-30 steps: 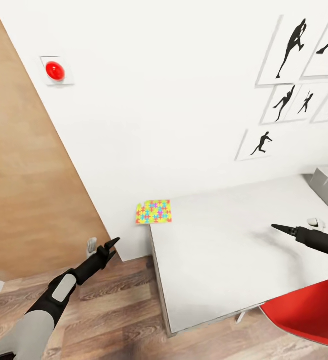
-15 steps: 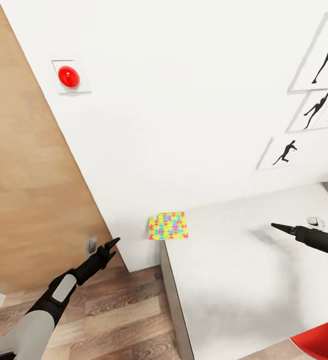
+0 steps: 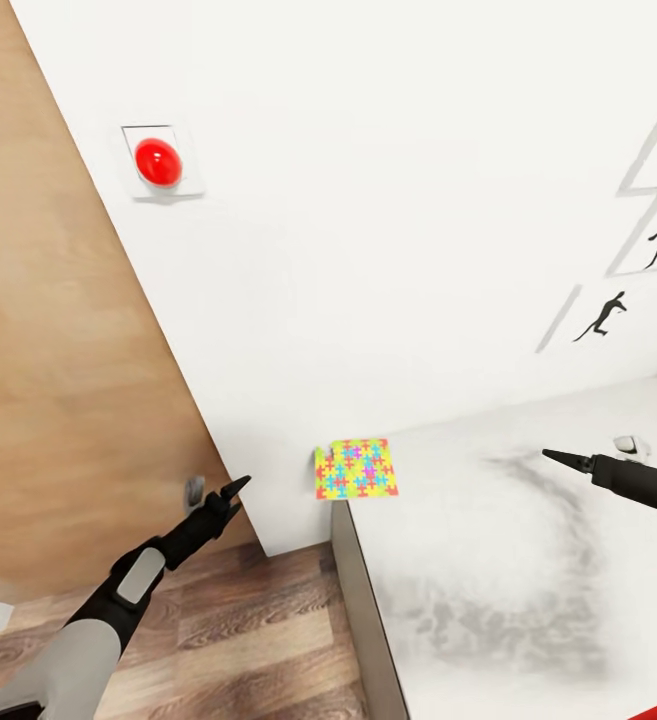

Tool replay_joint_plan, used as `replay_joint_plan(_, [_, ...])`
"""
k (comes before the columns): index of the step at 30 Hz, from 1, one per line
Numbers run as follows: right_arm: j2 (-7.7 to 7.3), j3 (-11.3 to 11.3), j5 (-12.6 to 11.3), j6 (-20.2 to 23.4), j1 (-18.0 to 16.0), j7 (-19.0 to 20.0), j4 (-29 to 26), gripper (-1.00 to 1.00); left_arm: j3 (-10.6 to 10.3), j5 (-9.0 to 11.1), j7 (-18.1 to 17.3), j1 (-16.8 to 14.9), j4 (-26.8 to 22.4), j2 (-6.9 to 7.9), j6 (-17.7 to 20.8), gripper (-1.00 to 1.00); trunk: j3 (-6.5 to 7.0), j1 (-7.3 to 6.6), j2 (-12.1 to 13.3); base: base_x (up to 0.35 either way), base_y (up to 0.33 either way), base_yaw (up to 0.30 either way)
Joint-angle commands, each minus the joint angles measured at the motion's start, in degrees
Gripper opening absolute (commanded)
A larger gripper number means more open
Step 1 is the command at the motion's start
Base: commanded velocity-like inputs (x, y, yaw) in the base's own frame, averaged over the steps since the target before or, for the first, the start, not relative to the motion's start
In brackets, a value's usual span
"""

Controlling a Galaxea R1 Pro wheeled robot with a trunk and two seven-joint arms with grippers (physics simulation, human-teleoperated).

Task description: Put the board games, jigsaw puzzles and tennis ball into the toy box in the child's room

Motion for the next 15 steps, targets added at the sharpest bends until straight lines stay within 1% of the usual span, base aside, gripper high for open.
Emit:
replay_joint_plan(1, [-0.03, 0.0, -0.2, 0.4, 0.0, 0.1, 0.0, 1.0, 0.1, 0.3, -0.1, -0.1, 0.2, -0.08, 0.4, 1.0, -0.09, 0.03, -0.1, 0.022, 0.02, -0.006])
replay_joint_plan(5, [-0.05, 0.0, -0.2, 0.4, 0.0, 0.1, -0.1, 1.0, 0.1, 0.3, -0.3, -0.1, 0.5, -0.19, 0.3, 1.0, -0.09, 0.03, -0.1, 0.017, 0.015, -0.033])
replay_joint_plan(7, [-0.07, 0.0, -0.2, 0.4, 0.0, 0.1, -0.2, 1.0, 0.1, 0.3, -0.5, -0.2, 0.7, -0.29, -0.1, 1.0, -0.09, 0.03, -0.1, 0.01, 0.009, -0.101])
replay_joint_plan(11, [-0.08, 0.0, -0.2, 1.1, 0.0, 0.0, -0.2, 1.0, 0.0, 0.3, -1.0, -0.5, 1.1, -0.51, -0.4, 1.0, -0.09, 0.03, -0.1, 0.006, 0.005, -0.174])
replay_joint_plan(15, [-0.07, 0.0, -0.2, 2.1, 0.0, 0.0, -0.5, 1.0, 0.0, 0.1, -2.0, -1.4, 2.7, -0.92, -0.9, 1.0, -0.09, 0.03, -0.1, 0.003, 0.002, -0.22])
